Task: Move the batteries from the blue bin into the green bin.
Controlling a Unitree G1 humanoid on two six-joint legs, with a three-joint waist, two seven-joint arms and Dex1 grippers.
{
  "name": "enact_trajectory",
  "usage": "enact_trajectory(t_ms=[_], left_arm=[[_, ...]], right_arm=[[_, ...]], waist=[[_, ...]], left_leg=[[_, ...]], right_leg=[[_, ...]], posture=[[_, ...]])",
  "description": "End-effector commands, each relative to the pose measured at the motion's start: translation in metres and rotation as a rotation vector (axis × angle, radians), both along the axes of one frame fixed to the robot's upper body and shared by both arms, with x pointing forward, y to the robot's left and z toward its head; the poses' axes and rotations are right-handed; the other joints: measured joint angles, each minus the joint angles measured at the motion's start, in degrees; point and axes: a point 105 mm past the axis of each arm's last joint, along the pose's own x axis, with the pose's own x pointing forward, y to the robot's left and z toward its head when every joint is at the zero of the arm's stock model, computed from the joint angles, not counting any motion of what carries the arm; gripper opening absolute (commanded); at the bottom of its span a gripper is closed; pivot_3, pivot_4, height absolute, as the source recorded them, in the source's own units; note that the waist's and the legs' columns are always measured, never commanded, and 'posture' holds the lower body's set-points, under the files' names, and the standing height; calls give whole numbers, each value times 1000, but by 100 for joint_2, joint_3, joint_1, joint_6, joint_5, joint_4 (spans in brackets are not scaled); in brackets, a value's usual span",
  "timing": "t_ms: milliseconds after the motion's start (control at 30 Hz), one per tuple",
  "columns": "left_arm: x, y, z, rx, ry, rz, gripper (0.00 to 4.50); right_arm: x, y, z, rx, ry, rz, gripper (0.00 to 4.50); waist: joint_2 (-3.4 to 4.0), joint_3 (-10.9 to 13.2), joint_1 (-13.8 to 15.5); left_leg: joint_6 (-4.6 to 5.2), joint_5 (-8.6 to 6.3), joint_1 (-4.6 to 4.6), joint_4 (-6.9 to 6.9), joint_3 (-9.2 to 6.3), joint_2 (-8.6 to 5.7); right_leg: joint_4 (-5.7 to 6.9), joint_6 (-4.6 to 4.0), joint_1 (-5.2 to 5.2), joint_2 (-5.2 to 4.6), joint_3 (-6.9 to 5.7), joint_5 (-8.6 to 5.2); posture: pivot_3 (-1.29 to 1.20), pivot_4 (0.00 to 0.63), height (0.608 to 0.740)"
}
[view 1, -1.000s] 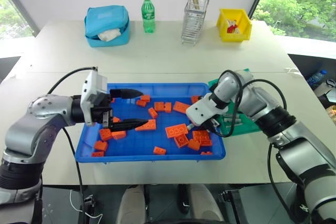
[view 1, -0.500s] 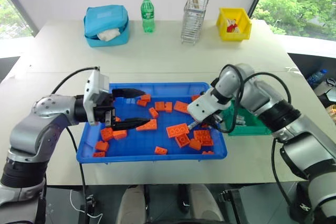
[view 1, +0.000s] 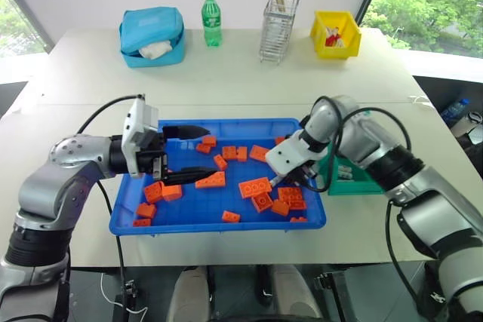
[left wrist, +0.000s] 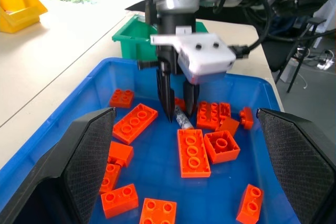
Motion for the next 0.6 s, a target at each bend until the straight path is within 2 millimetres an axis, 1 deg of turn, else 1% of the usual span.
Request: enact_trajectory(t_ms=[33,133,167,200,300,333,400,433,467,533,567,600], left_arm=[[-2,2,9,4,-48,0,4500],[-3,3,9,5,-47,3,4500],[-3,3,9,5,-47,4,4500],[-3,3,9,5,-45,4,4500],[-5,4,8,8,-40,4,4500],[-4,5,7,8,-39,4,4500],[-3,5,7,7,-36,5,4500],[-2,5,7,7,-36,5,4500],[-2,6,7,6,-33,3,4500],[-1,6,7,5,-29,-2,4500],[-1,6,7,5,-28,-3,4500],[-1,6,8,5,-28,-7,4500]], right_arm=[[-3,4,-9,5,19,3,1556],[-4,7,-11,22,28,-3,737],[-3,7,-10,23,27,-2,206],[-3,7,-7,29,26,-4,19],[-5,16,11,111,41,-46,31],[-4,19,24,169,43,-83,31],[-3,19,56,297,43,-169,31],[-3,18,65,335,44,-193,31],[-3,10,80,389,47,-254,31],[-4,-13,106,490,35,-378,31],[-5,-20,113,519,32,-417,31],[-5,-35,121,562,29,-496,31]], waist=[[0,0,-1],[-1,-1,-15],[-1,-1,-22],[-1,-1,-24],[-1,-1,-18],[1,1,-16],[7,4,-10],[10,6,-1],[10,6,5],[10,6,41],[9,6,72],[10,6,97]], left_leg=[[0,0,1,0,1,0],[0,0,3,0,-1,1],[0,0,4,-1,-1,1],[0,0,5,-1,-1,1],[0,0,4,-1,-2,2],[0,0,3,-1,-2,2],[-1,1,-2,-1,-1,1],[-2,1,-4,0,0,1],[-2,1,-5,0,0,1],[-2,1,-6,0,-2,1],[-2,1,-8,0,-2,0],[-2,1,-8,0,-1,-1]], right_leg=[[0,0,1,0,0,0],[1,0,3,1,0,0],[1,0,4,2,0,0],[1,0,4,2,0,0],[3,0,3,3,0,0],[3,0,1,3,0,0],[4,0,-6,2,0,0],[5,1,-8,1,0,1],[5,1,-9,1,0,1],[4,1,-8,0,-1,1],[2,0,-7,-3,-3,0],[-2,-2,-6,-7,-4,-1]], posture=[[0,150,736],[0,150,736],[0,150,736],[0,150,736],[0,150,736],[0,150,736],[0,150,736],[0,150,736],[0,150,736],[0,150,736],[0,150,736],[0,150,736]])
